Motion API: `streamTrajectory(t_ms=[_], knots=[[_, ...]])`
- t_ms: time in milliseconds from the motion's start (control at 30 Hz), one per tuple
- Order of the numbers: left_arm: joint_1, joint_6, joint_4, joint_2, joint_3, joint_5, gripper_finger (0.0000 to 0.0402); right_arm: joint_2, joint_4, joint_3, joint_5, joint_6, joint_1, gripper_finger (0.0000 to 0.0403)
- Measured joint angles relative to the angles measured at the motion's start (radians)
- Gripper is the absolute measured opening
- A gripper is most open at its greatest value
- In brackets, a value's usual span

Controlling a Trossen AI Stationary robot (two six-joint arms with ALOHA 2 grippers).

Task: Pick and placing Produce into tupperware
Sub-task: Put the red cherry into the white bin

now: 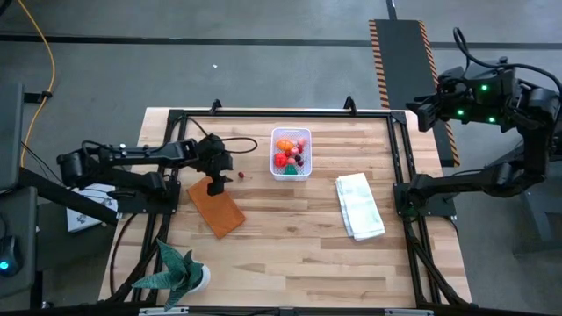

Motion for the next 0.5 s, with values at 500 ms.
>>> streamTrajectory(t_ms=[500], knots=[[0.000, 0.075, 0.047, 0.024, 0.000, -0.018, 0.0203, 0.021, 0.000, 0.000, 0.000, -0.006, 0.000, 0.0158]])
